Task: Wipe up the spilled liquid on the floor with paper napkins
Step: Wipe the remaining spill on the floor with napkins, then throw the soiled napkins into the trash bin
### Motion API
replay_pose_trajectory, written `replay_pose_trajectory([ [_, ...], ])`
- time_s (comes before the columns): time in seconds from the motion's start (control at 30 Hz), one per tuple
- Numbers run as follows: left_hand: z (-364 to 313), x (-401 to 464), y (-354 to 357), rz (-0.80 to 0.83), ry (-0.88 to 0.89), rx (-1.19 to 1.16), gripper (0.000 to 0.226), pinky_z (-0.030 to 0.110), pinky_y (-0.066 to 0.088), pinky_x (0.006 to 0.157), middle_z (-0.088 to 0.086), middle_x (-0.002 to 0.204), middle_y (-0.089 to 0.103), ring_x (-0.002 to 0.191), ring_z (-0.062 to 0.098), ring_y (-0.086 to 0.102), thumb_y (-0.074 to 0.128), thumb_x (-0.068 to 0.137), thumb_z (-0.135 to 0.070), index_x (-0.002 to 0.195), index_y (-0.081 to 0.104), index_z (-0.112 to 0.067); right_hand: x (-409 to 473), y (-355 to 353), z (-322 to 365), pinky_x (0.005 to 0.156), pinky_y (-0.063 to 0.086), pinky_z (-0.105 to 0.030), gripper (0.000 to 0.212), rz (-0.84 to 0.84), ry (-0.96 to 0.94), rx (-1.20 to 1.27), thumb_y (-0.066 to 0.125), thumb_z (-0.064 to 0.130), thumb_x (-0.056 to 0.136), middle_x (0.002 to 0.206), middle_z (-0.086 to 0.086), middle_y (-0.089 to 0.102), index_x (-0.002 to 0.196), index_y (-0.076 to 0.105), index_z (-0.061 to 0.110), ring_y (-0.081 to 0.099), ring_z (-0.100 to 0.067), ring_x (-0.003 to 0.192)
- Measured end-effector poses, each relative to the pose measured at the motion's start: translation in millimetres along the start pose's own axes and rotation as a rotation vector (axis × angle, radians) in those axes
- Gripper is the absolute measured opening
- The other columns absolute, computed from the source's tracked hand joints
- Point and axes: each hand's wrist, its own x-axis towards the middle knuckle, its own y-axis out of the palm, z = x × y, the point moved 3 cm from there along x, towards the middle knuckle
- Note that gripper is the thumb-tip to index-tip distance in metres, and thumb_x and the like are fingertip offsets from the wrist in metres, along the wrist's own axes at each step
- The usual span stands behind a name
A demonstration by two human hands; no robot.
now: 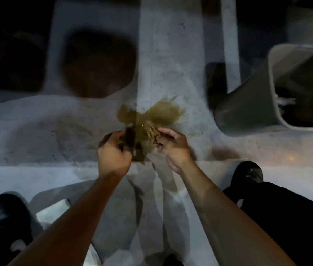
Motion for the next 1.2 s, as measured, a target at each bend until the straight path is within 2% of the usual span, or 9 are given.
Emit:
replay_pose_trajectory([
  [0.23, -89.0, -27.9, -11.6, 0.010, 0.039, -0.055, 0.032, 0.035, 0.054, 0.093, 0.012, 0.102, 0.076, 0.095, 0.034, 0.071, 0.065, 0.088, -0.008, 0.117, 0.072, -0.017, -83.0, -63.5, 115.1, 0.068, 0.055, -0.029, 0.026, -0.055, -0.270, 0.163, 0.060, -0.016, 0.091, 0.094, -0.015, 0.071, 0.095, 0.070, 0.008, 0.070, -0.016, 0.073],
  [0.5, -227.2, -60.9, -20.3, -0.016, 0.308, -0.142, 0.030, -0.005, 0.036, 0.075, -0.001, 0.096, 0.071, 0.080, 0.009, 0.060, 0.064, 0.087, -0.001, 0.112, 0.073, -0.013, -135.0, -156.3, 233.5, 0.058, 0.057, -0.024, 0.023, -0.425, -0.520, 0.172, 0.060, -0.008, 0.095, 0.079, -0.005, 0.068, 0.089, 0.066, 0.014, 0.066, -0.011, 0.063],
  [0.67, -266.8, -74.0, -8.0, 0.032, 0.362, -0.201, 0.026, 0.020, 0.052, 0.081, -0.003, 0.095, 0.070, 0.084, 0.012, 0.066, 0.064, 0.088, -0.005, 0.109, 0.072, -0.019, -122.0, -192.6, 249.7, 0.089, 0.057, -0.032, 0.014, -0.690, -0.428, -0.231, 0.067, 0.015, 0.091, 0.097, -0.005, 0.075, 0.103, 0.075, 0.017, 0.071, -0.024, 0.097],
  [0.8, -248.4, -81.1, -17.3, 0.045, 0.334, -0.157, 0.023, -0.004, 0.038, 0.069, -0.003, 0.093, 0.069, 0.075, 0.003, 0.062, 0.065, 0.090, -0.007, 0.108, 0.072, -0.018, -125.9, -177.7, 228.7, 0.101, 0.052, -0.039, 0.028, -0.672, -0.448, -0.528, 0.063, 0.024, 0.085, 0.110, -0.015, 0.073, 0.109, 0.075, 0.015, 0.067, -0.034, 0.107],
  [0.9, -206.9, -83.1, -40.7, 0.038, 0.259, -0.112, 0.020, 0.007, 0.046, 0.080, -0.005, 0.085, 0.072, 0.074, 0.009, 0.065, 0.068, 0.085, -0.014, 0.104, 0.073, -0.019, -138.4, -135.7, 198.2, 0.087, 0.053, -0.033, 0.011, -0.549, -0.464, -0.579, 0.072, 0.024, 0.083, 0.088, -0.008, 0.073, 0.089, 0.071, 0.016, 0.068, -0.026, 0.085],
  [1.03, -124.1, -88.7, -91.7, -0.014, 0.111, -0.065, 0.012, 0.011, 0.039, 0.072, -0.011, 0.067, 0.062, 0.065, 0.006, 0.058, 0.074, 0.081, -0.018, 0.089, 0.066, -0.019, -152.3, -51.4, 134.4, 0.066, 0.041, -0.026, 0.022, -0.292, -0.452, -0.703, 0.073, 0.006, 0.074, 0.060, 0.005, 0.056, 0.064, 0.056, 0.015, 0.054, -0.017, 0.062],
  [1.1, -75.7, -91.2, -119.5, -0.044, 0.037, -0.055, 0.014, 0.020, 0.045, 0.078, -0.011, 0.067, 0.061, 0.067, 0.009, 0.060, 0.074, 0.082, -0.018, 0.090, 0.063, -0.020, -150.1, -8.4, 99.2, 0.081, 0.049, -0.027, 0.026, -0.045, -0.357, -0.785, 0.069, 0.007, 0.073, 0.088, 0.003, 0.066, 0.095, 0.071, 0.019, 0.060, -0.014, 0.084],
  [1.17, -26.5, -94.4, -150.4, -0.080, -0.040, -0.051, 0.014, 0.029, 0.052, 0.083, -0.008, 0.073, 0.062, 0.075, 0.017, 0.064, 0.072, 0.085, -0.018, 0.096, 0.063, -0.018, -152.7, 32.9, 64.4, 0.111, 0.038, -0.028, 0.081, 0.242, -0.186, -1.008, 0.077, 0.023, 0.084, 0.146, -0.003, 0.050, 0.155, 0.038, 0.024, 0.048, -0.018, 0.133],
  [1.2, -5.5, -93.5, -162.3, -0.106, -0.075, -0.044, 0.014, 0.033, 0.053, 0.086, -0.005, 0.076, 0.064, 0.080, 0.022, 0.066, 0.070, 0.087, -0.018, 0.099, 0.064, -0.017, -152.5, 46.1, 51.5, 0.117, 0.031, -0.028, 0.094, 0.318, -0.153, -1.114, 0.078, 0.034, 0.086, 0.160, -0.006, 0.037, 0.161, 0.022, 0.025, 0.037, -0.022, 0.146],
])
